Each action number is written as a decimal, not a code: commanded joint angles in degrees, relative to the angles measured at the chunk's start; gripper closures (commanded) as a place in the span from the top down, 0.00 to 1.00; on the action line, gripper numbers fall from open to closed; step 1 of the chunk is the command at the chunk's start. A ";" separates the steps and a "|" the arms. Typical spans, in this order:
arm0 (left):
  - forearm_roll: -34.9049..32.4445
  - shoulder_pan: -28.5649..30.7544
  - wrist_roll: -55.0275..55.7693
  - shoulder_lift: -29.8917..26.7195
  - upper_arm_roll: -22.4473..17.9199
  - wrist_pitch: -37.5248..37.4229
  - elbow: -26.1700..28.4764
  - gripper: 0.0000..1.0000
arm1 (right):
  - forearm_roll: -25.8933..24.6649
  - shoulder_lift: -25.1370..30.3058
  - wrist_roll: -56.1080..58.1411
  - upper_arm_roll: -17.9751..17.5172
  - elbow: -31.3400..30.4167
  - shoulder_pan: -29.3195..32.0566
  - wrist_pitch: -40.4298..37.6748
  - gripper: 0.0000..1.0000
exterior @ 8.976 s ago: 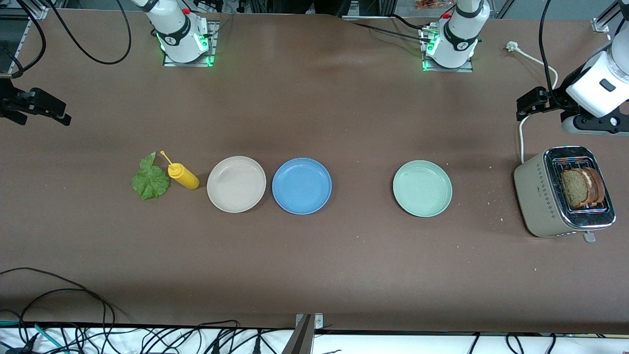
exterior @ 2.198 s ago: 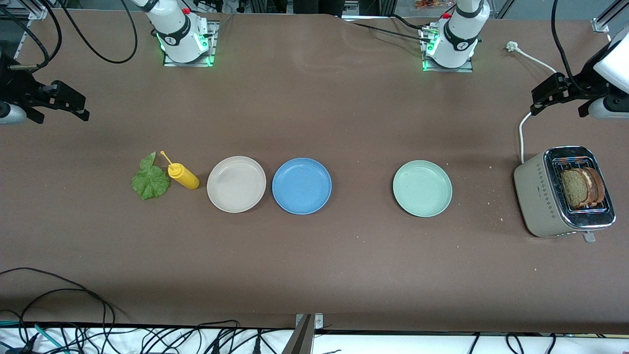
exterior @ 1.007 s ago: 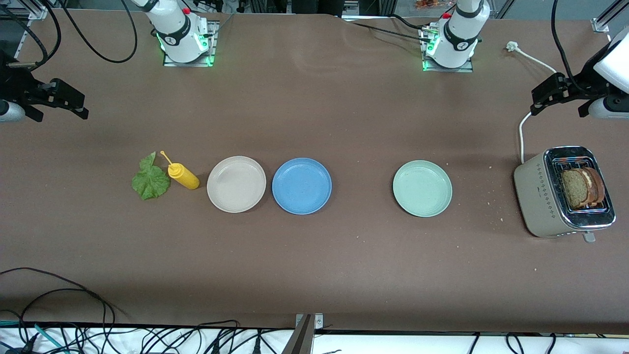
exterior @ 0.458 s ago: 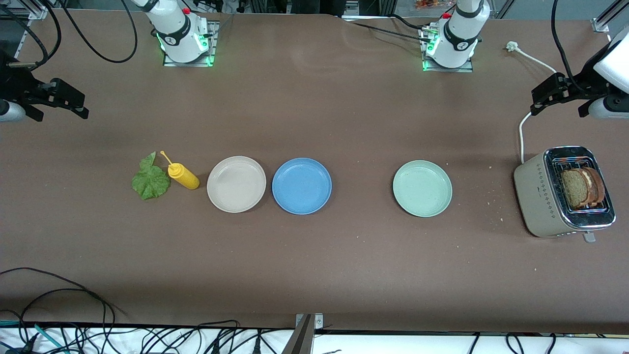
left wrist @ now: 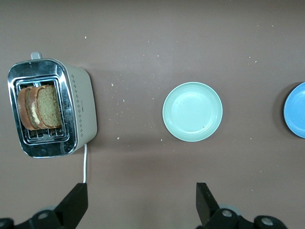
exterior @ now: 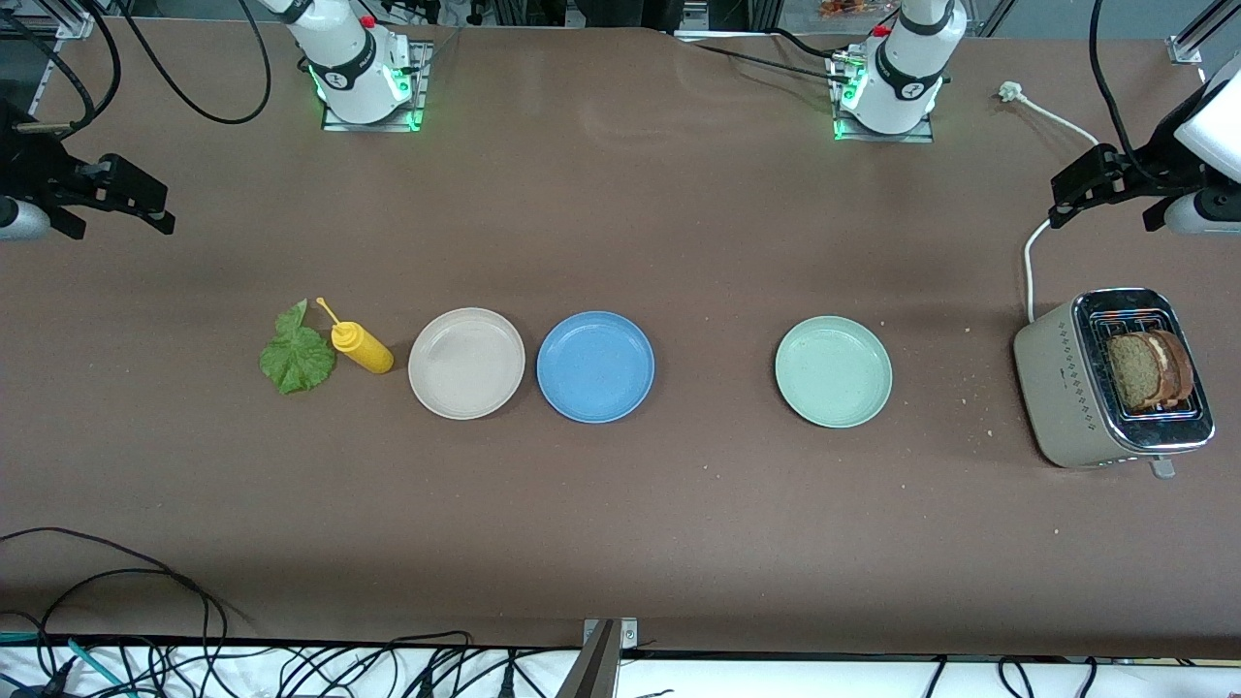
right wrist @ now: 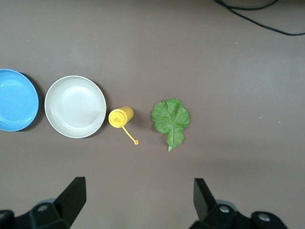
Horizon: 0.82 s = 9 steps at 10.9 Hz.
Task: Make sandwich in blue plate with both arms
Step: 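Move the left gripper toward the toaster above the bread slices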
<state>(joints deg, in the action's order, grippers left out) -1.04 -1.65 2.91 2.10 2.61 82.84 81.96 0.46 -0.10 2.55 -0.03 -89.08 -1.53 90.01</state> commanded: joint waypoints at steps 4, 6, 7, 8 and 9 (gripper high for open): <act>0.16 1.91 -0.80 3.33 -0.42 -0.32 -1.54 1.00 | -0.20 0.36 -0.27 -0.14 0.83 0.30 -1.24 1.00; 0.07 3.83 -0.20 3.87 -0.50 -0.49 -1.37 1.00 | -0.29 0.36 -0.27 -0.23 0.83 0.21 -1.24 1.00; 0.16 5.76 -0.10 3.79 -0.33 -0.93 -1.28 1.00 | -0.29 0.36 -0.27 -0.32 0.83 0.21 -1.24 1.00; 0.07 6.47 -0.19 3.52 -0.42 -1.10 -1.54 1.00 | -0.29 0.45 -0.27 -0.32 0.83 0.21 -1.24 1.00; 0.16 7.00 -0.28 3.35 -0.42 -1.89 -1.46 1.00 | -0.20 0.45 -0.27 -0.23 0.83 0.21 -1.24 1.00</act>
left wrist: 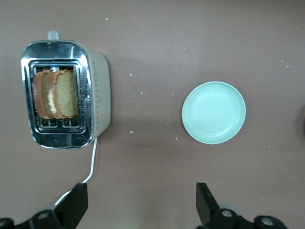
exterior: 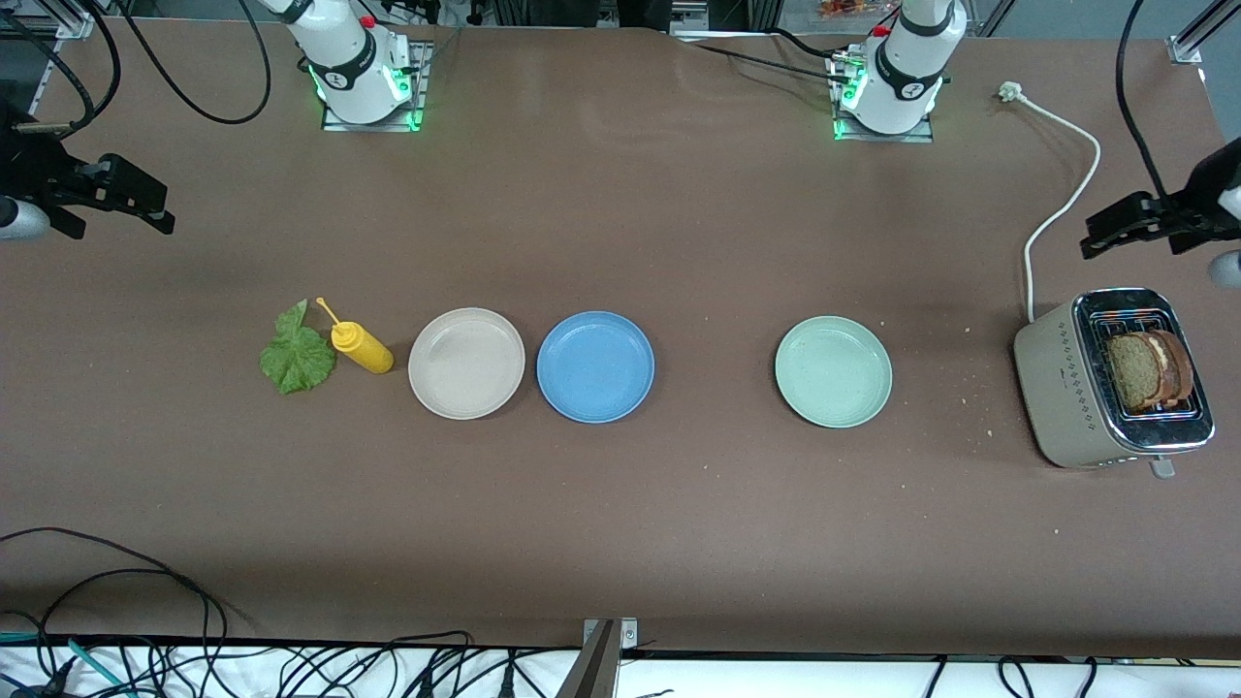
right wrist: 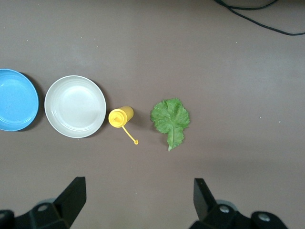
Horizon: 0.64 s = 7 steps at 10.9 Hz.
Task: Make sandwich in blue plate with both arms
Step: 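Lower the left gripper into the toaster and grasp a bread slice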
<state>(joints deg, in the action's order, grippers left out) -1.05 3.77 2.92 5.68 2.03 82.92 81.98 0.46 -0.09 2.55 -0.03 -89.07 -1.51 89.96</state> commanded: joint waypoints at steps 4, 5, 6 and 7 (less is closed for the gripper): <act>1.13 7.81 -0.63 2.04 0.26 -0.32 -1.65 1.00 | -0.29 0.44 -0.27 -0.23 0.83 0.19 -1.19 1.00; 0.87 8.79 -0.63 3.19 0.35 2.31 -1.65 1.00 | -0.20 0.36 -0.27 -0.23 0.83 0.19 -1.19 1.00; 0.00 8.71 -0.46 4.50 0.26 3.73 -1.39 1.00 | -0.29 0.36 -0.27 -0.23 0.83 0.19 -1.19 1.00; -1.23 8.80 -0.46 5.73 0.35 4.00 -1.38 1.00 | -0.29 0.44 -0.27 -0.23 0.83 0.19 -1.19 1.00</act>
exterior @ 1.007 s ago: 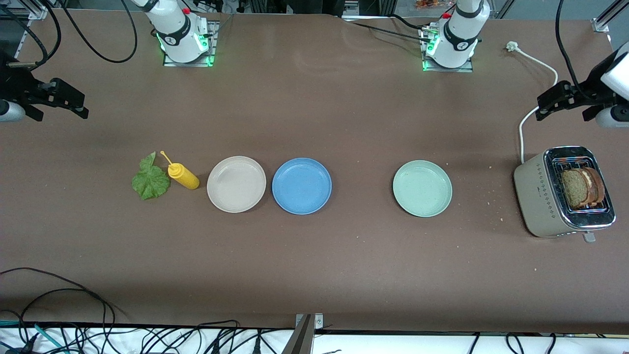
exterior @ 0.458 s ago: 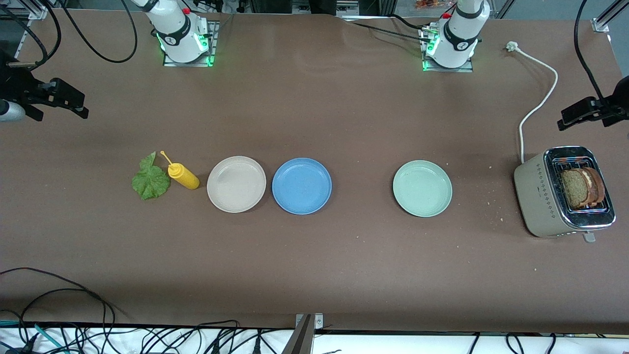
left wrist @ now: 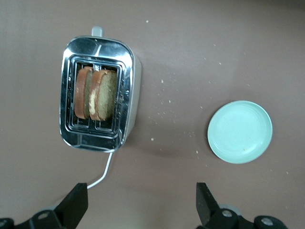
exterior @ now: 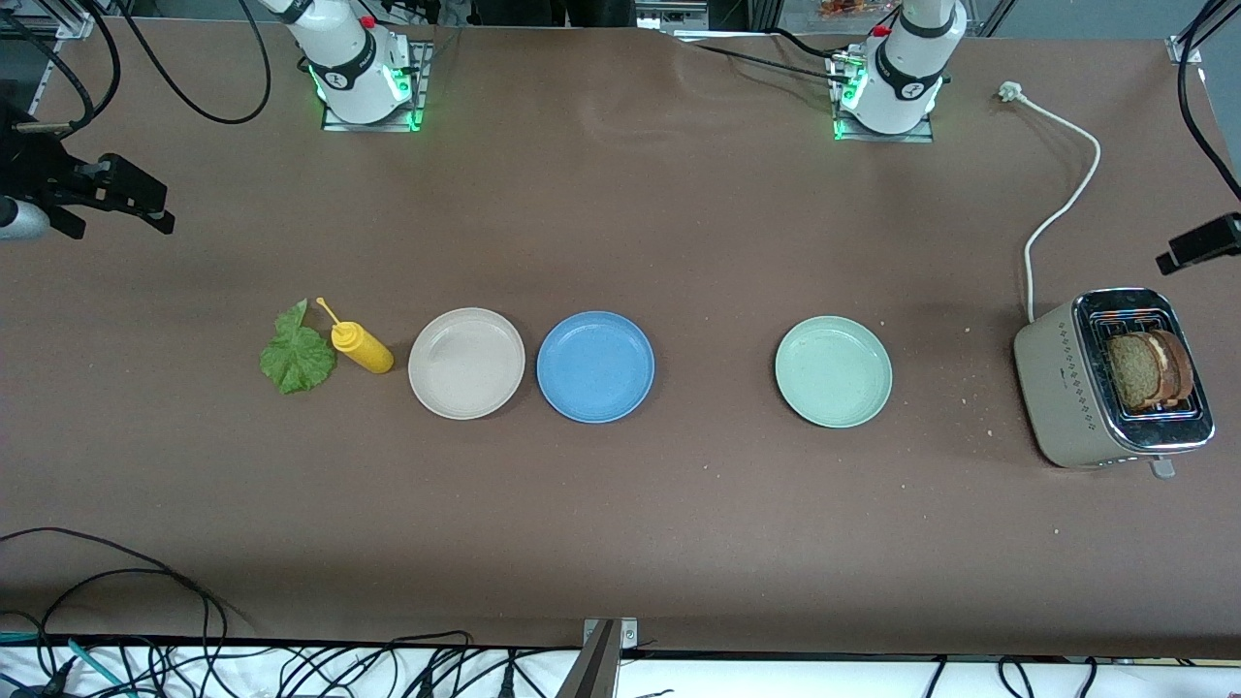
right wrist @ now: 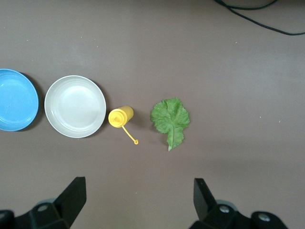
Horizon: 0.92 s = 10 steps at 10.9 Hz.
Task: Make sandwich in blue plate with both arms
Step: 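Lower the left gripper into the toaster and grasp a bread slice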
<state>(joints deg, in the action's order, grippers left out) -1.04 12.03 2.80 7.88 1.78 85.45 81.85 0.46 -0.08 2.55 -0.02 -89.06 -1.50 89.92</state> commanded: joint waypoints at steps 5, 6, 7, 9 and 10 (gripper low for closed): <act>-4.22 0.80 -0.78 10.47 0.51 4.72 -1.43 1.00 | -0.20 0.34 -0.27 -0.24 0.81 0.18 -1.15 1.00; -6.32 0.72 -0.78 12.14 0.59 4.90 -1.43 1.00 | -0.29 0.34 -0.27 -0.24 0.81 0.27 -1.15 1.00; -6.43 0.72 -0.78 13.20 0.60 5.34 -1.43 1.00 | -0.20 0.34 -0.27 -0.24 0.81 0.18 -1.15 1.00; -6.78 0.89 -0.87 15.22 0.51 8.14 -1.43 1.00 | -0.29 0.34 -0.27 -0.24 0.81 0.18 -1.15 1.00; -6.87 1.24 -0.96 16.19 0.42 8.59 -1.43 1.00 | -0.29 0.34 -0.27 -0.24 0.81 0.18 -1.15 1.00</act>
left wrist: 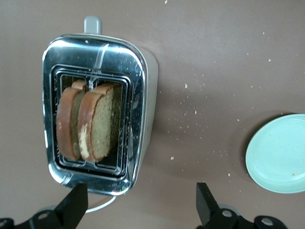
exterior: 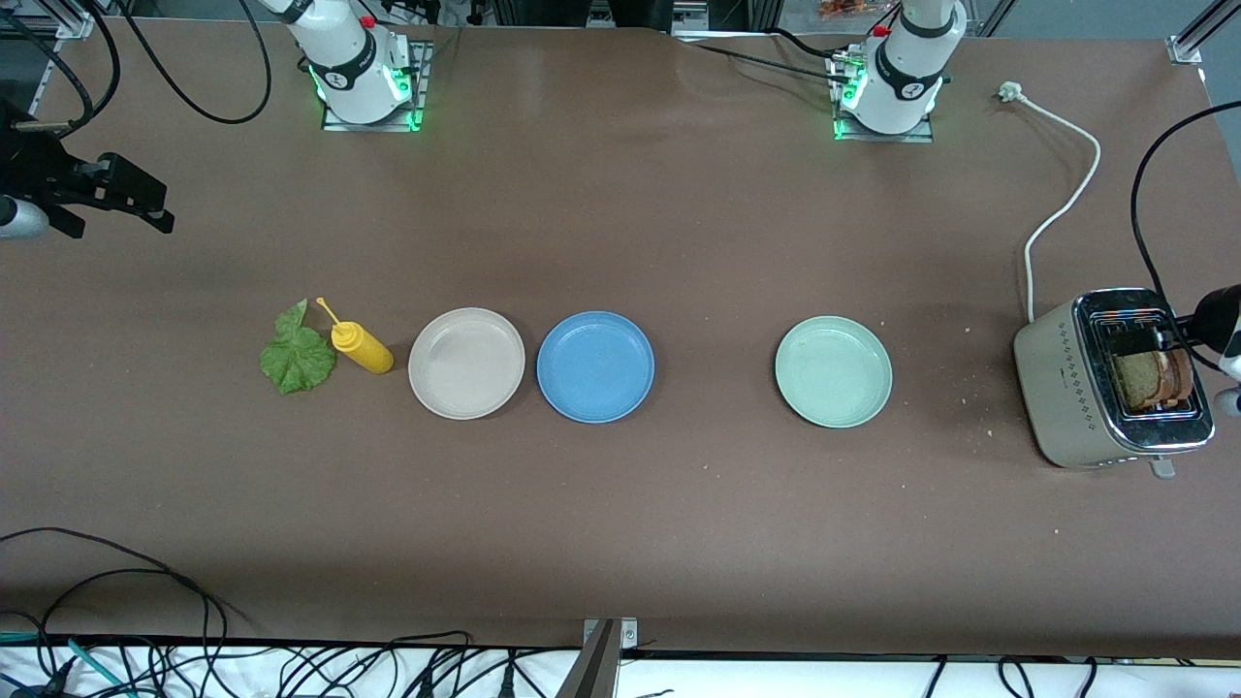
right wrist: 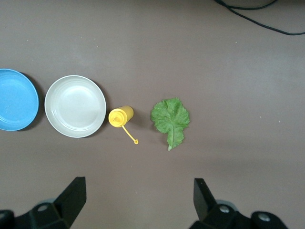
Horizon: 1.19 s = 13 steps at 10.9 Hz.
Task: Make sandwich in blue plate with both arms
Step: 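Lower the left gripper into the toaster and grasp a bread slice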
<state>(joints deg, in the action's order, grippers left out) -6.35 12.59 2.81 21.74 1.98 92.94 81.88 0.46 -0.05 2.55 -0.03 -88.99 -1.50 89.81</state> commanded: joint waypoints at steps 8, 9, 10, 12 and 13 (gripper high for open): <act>-3.58 4.72 -6.48 7.70 0.30 6.81 -1.28 1.00 | -0.11 0.32 -0.27 -0.24 0.75 0.18 -1.04 1.00; -3.50 4.99 -6.67 8.23 0.30 7.08 -1.28 1.00 | -0.20 0.31 -0.27 -0.24 0.75 0.18 -1.04 1.00; -3.49 4.99 -6.67 8.41 0.30 7.17 -1.28 1.00 | -0.20 0.31 -0.27 -0.24 0.75 0.18 -1.04 1.00; -3.23 4.90 -6.59 8.93 0.30 7.26 -1.37 1.00 | -0.20 0.40 -0.27 -0.24 0.75 0.18 -1.04 1.00; -3.32 4.55 -6.06 8.85 0.39 7.17 -1.46 1.00 | -0.20 0.32 -0.27 -0.24 0.75 0.18 -1.04 1.00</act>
<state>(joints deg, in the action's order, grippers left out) -8.47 17.29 -2.71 29.96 1.81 100.21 81.86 0.46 -0.05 2.55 -0.03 -88.99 -1.50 89.80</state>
